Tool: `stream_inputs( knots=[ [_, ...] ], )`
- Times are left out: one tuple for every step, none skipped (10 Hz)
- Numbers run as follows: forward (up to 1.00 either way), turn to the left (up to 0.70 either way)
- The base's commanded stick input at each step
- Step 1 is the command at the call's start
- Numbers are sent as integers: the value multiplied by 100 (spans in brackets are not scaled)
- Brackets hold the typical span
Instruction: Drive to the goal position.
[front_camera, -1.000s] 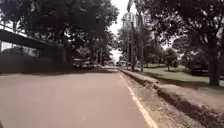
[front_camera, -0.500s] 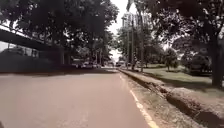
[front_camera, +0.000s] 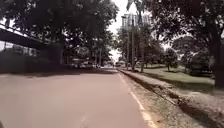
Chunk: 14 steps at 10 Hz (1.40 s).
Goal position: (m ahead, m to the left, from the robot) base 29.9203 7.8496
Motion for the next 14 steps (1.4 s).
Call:
stream_inputs(
  knots=[
    [70,0],
    [70,0],
    [70,0],
    [70,0],
    [70,0],
    [70,0],
    [70,0],
    [70,0],
    [70,0],
    [70,0],
    [70,0],
    [70,0],
    [70,0],
    [70,0]
  ],
)
